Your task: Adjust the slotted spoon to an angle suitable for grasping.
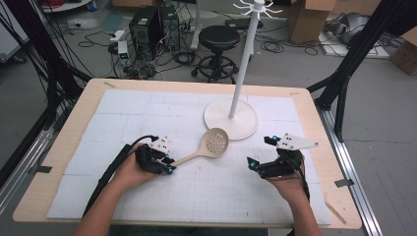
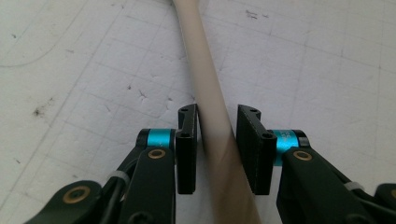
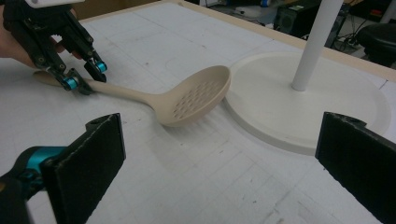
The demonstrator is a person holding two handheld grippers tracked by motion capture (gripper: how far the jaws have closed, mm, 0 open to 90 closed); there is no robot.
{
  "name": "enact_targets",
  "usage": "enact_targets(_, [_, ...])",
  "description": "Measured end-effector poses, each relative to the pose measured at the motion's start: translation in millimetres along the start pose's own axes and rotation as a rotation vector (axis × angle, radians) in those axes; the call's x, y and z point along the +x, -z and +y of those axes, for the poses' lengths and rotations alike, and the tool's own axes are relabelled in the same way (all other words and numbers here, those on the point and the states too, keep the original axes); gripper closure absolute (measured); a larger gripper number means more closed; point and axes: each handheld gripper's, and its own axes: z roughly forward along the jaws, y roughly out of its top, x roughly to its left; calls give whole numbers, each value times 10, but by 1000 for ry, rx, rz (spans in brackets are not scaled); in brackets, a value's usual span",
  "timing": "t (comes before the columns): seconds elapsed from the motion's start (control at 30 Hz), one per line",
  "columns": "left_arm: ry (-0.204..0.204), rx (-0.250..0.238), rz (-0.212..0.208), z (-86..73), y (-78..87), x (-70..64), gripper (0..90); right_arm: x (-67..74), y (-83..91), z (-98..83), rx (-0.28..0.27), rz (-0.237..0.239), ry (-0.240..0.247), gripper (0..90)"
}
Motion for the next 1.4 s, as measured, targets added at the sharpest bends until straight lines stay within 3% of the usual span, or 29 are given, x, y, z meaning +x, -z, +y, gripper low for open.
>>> enact_targets(0.17, [-17, -1, -1, 2, 1, -2, 702, 8, -7, -1, 8, 3, 2, 2])
enact_targets(0.33, [-70, -17, -53, 12, -23, -22, 745, 6, -7, 0, 5, 4, 2, 2])
enact_targets(0.6, [-107, 3, -60, 88, -65, -57, 746, 13, -4, 8, 4, 7, 6, 2])
enact_targets(0.67, [-95, -6, -70, 74, -64, -38, 745, 13, -4, 7, 5, 8, 6, 2])
enact_targets(0.83, [-87, -13, -49, 66, -26, -25, 696, 26, -16, 8, 10, 15, 5, 2])
enact_targets(1.03, [-52, -94, -37, 46, 124, 7, 564, 41, -41, 15, 13, 21, 13, 2])
enact_targets(1.17, [-14, -140, -27, -10, 240, 32, 525, 63, -57, 33, 16, 28, 20, 2])
enact_targets(1.23, [3, -155, -11, -56, 298, 65, 490, 79, -69, 40, 20, 35, 22, 2])
enact_targets(1.4, [81, -257, 25, -264, 464, 152, 394, 133, -119, 96, 29, 51, 47, 2])
